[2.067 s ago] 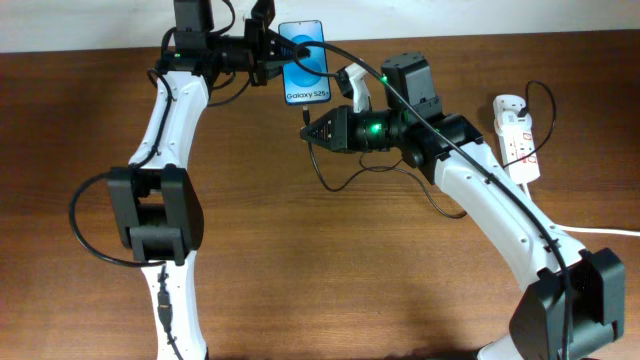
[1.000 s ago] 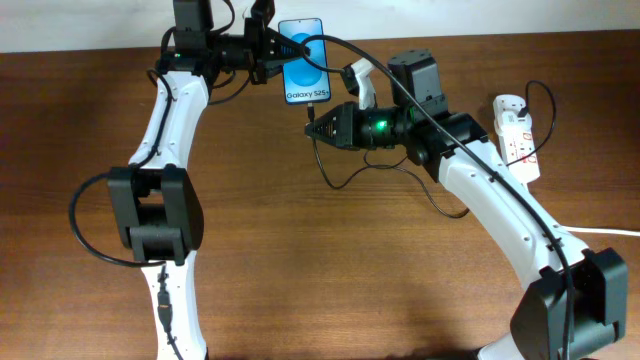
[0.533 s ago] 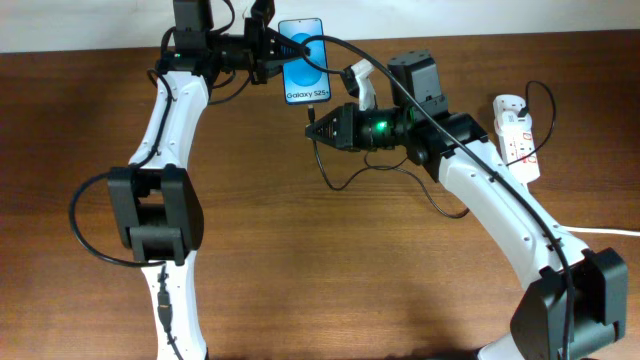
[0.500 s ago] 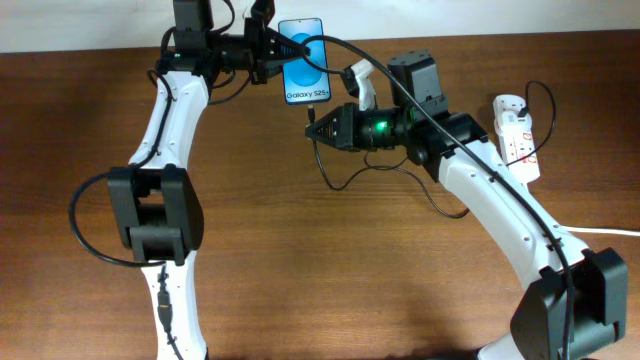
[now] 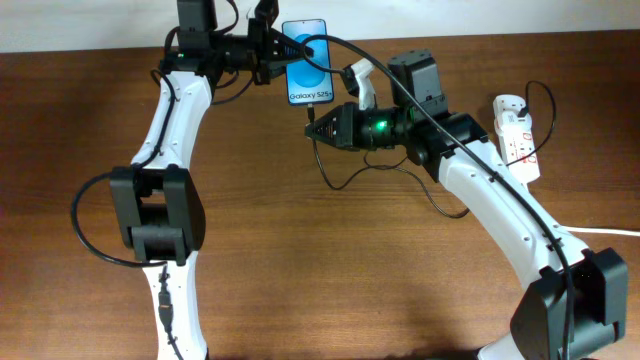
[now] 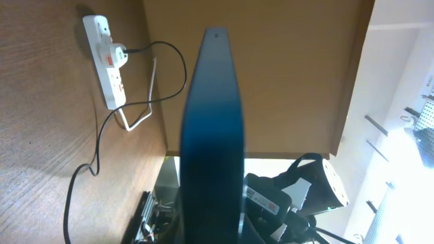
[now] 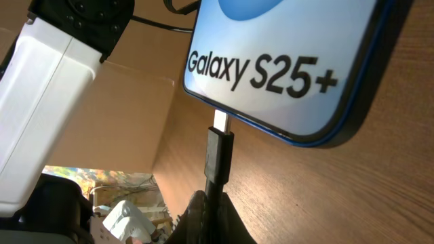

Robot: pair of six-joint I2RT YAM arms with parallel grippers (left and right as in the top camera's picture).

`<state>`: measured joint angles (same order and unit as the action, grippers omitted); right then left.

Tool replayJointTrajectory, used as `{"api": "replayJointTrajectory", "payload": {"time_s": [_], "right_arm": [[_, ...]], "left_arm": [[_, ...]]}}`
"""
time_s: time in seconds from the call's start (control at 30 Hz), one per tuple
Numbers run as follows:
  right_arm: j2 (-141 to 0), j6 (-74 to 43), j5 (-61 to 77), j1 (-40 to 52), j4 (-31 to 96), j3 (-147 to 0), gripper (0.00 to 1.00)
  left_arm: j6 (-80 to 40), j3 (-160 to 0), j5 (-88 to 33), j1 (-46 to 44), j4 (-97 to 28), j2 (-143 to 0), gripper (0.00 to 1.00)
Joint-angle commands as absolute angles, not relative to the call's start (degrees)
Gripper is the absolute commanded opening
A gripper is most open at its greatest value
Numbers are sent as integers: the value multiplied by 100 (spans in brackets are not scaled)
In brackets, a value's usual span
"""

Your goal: Plug charger to phone and switch on socket

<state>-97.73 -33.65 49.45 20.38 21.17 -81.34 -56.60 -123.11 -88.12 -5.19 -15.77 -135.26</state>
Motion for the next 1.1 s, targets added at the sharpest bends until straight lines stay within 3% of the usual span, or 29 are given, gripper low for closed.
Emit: {"api": "replayJointTrajectory", "payload": {"time_s": [0.0, 1.07], "right_arm": [[-9789, -3352, 5054, 2016, 2056, -8239, 4], [-9789, -3398, 4952, 1938, 1988, -8230, 4]], "left_arm": [[-5588, -12379, -9013, -526, -1540, -13482, 0], [-5586, -12379, -9013, -587, -1498, -13482, 0]]}}
